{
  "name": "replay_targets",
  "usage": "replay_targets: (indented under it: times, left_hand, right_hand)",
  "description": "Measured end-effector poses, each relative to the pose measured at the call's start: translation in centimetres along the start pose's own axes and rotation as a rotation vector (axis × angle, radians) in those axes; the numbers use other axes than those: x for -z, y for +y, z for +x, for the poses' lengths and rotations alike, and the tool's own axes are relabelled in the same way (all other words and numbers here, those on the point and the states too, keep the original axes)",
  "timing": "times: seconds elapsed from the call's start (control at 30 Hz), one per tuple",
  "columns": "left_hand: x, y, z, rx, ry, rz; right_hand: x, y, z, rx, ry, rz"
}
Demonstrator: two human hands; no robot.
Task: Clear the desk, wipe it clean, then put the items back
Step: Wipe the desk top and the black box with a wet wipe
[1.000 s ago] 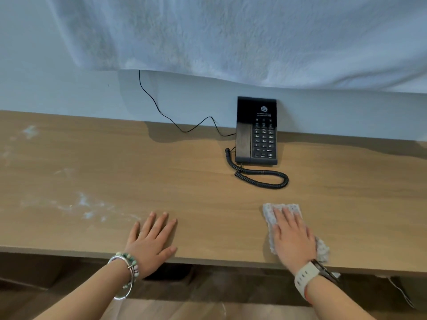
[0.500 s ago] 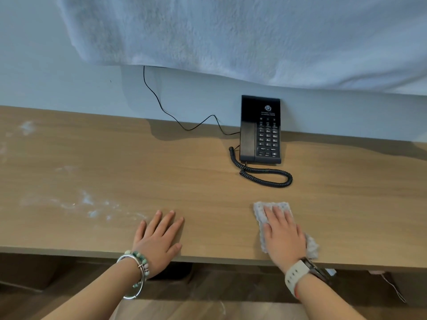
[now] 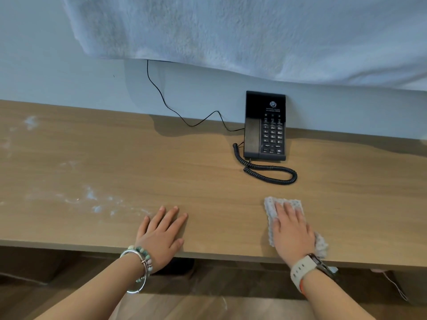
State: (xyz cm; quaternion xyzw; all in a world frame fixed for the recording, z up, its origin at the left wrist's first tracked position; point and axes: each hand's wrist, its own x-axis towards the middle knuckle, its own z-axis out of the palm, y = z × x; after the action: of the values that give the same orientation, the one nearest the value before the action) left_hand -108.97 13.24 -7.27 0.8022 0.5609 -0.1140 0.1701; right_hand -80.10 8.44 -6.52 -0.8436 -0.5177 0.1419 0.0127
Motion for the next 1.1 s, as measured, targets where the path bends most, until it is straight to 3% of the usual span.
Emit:
replay_targets:
  times: [0.07, 0.13, 0.2, 0.27, 0.33, 0.47, 0.5, 0.67, 0.83, 1.1]
  left_hand:
    - [0.2, -0.1, 0.0, 0.002, 0.002, 0.004]
    - [0.5, 0.1, -0.1, -0.004, 0.0, -0.005]
    - [0.6, 0.1, -0.1, -0.006, -0.003, -0.003]
    - [0.6, -0.1, -0.1, -0.018, 0.021, 0.014]
    - [0.6, -0.3, -0.1, -0.042, 0.029, 0.038]
    - [0.9, -0.3, -0.2, -0.064, 0.037, 0.013]
    - [1.2, -0.4, -0.1, -0.061, 0.056, 0.002]
    - [2.7, -0.7, 2.2, -0.049, 0.196, -0.004]
    - [4.1, -1.1, 6.2, 0.003, 0.165, 0.043]
    - [5.6, -1.3, 12.5, 0.132, 0.073, 0.081]
  right_hand:
    - [-0.6, -2.2, -1.0, 0.008, 0.011, -0.011]
    - [-1.8, -5.8, -3.1, 0.226, 0.077, 0.006]
    - [-3.0, -8.4, -4.9, 0.509, -0.019, -0.006]
    - [-2.7, -8.3, -4.2, 0.596, -0.066, -0.06]
    - [-1.4, -5.9, -2.0, 0.462, 0.054, -0.079]
    - [0.0, -1.3, 1.8, 0.035, -0.017, 0.023]
    - [0.1, -2.0, 1.5, 0.043, -0.003, 0.014]
    - [-1.2, -7.0, 0.2, 0.479, -0.093, -0.05]
    - [-0.1, -6.8, 4.9, 0.377, -0.08, -0.037]
    - [0.8, -8.6, 11.0, 0.52, -0.096, 0.012]
